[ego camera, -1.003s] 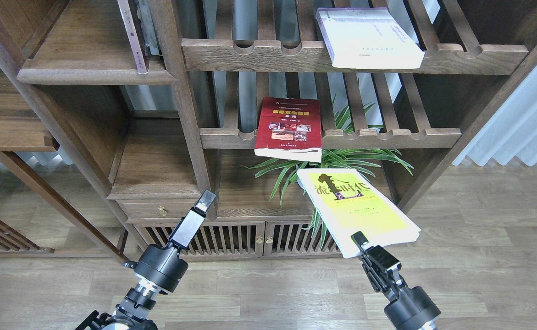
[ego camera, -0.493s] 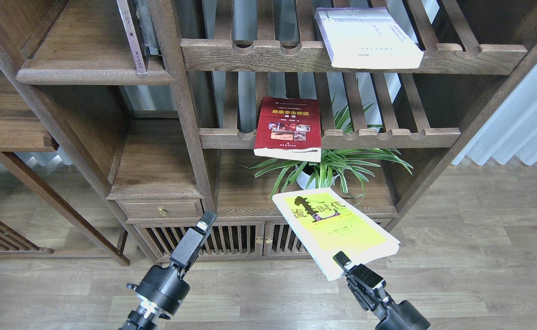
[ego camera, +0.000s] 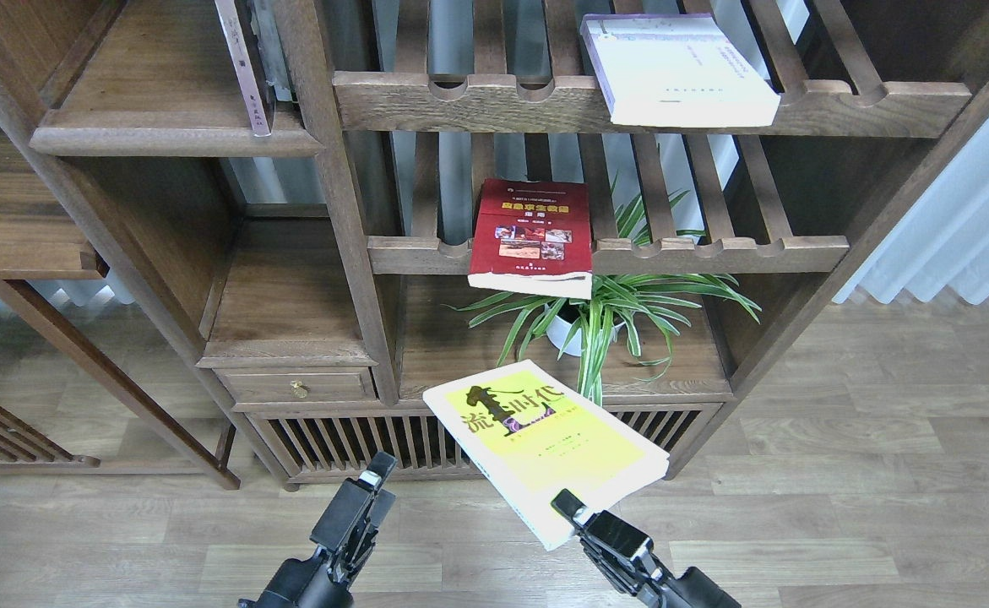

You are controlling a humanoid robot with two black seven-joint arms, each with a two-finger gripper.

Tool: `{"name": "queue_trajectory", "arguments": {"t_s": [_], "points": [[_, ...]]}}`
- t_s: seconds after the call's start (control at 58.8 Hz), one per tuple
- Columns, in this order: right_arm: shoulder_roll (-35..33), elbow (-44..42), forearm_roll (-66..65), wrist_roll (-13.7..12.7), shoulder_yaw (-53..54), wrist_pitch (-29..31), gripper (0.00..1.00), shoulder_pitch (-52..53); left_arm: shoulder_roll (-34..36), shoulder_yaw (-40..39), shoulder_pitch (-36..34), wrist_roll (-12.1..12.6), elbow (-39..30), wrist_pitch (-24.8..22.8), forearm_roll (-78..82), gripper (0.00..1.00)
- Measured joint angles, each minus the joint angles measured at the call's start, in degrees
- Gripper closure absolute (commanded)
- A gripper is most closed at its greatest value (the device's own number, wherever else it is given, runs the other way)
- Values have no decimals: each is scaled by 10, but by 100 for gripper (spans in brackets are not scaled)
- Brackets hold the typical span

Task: Organize books on shelf
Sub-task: 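Grasp the yellow book's edge with the left gripper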

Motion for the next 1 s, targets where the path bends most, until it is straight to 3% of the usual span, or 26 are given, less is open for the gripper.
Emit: {"name": "queue_trajectory", "arguments": {"t_s": [0.119,0.221,1.003], "points": [[-5,-1,0,0,-1,0,95,2,13,-8,-15,77,-1,0,-43,4],[-6,-1,0,0,-2,0,95,4,17,-12,-30,105,-1,0,-63,4],[-5,0,-3,-23,-25,0,95,37,46,3,-124,116,47,0,-130,9]]}}
